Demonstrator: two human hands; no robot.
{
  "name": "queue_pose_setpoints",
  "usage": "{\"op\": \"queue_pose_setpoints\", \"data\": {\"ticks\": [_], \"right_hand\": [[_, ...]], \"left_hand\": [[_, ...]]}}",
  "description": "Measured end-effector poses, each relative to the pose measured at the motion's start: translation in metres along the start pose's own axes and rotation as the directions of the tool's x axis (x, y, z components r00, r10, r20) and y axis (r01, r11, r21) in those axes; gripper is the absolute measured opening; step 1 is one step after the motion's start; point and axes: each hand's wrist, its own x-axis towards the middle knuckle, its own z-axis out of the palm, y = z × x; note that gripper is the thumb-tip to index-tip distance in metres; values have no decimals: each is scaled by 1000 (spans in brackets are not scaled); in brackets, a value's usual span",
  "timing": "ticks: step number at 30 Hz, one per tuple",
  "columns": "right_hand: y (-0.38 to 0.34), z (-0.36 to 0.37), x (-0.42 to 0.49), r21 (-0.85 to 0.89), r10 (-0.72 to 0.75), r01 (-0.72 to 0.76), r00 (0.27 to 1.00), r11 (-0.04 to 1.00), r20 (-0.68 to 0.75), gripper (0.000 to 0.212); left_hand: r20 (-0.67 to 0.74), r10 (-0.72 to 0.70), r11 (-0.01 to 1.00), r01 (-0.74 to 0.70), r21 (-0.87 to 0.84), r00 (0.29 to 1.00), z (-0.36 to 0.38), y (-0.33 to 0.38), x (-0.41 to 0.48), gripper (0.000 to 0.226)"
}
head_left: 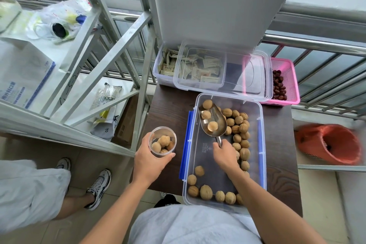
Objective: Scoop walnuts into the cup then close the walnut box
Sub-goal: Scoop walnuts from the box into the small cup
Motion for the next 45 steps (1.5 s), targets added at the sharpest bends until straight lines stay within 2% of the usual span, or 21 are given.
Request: {"op": "queue_pose_setpoints", "data": {"ticks": [5,14,17,20,27,36,42,45], "right_hand": [[10,-16,-6,52,-76,78,996,996,-40,32],[29,-55,-30,-34,-107,105,990,994,-90,24],[29,-78,-38,-112,-151,148,988,983,-24,24],[24,-104,-46,-198,-184,202,978,959,103,22],[-22,-140,-86,-396,-307,430,890,812,336,19],[-70,-138,-110,-603,-300,496,865,625,401,23],[-72,-142,-116,-618,-304,496,866,610,396,23],[-68,-147,-115,-582,-305,484,872,654,383,25]], "left_hand": [[12,6,1000,-6,-4,1000,4,3,-2,85],[10,24,1000,-24,6,1000,8,5,-4,88],[16,32,999,-32,15,999,8,6,-4,87],[26,46,999,-47,24,999,9,6,-5,88],[47,64,998,-65,23,997,10,6,-8,84],[50,65,998,-65,-5,997,13,4,-9,86],[38,70,998,-70,-9,997,12,0,-9,82],[43,69,998,-69,0,997,12,-3,-9,86]]}}
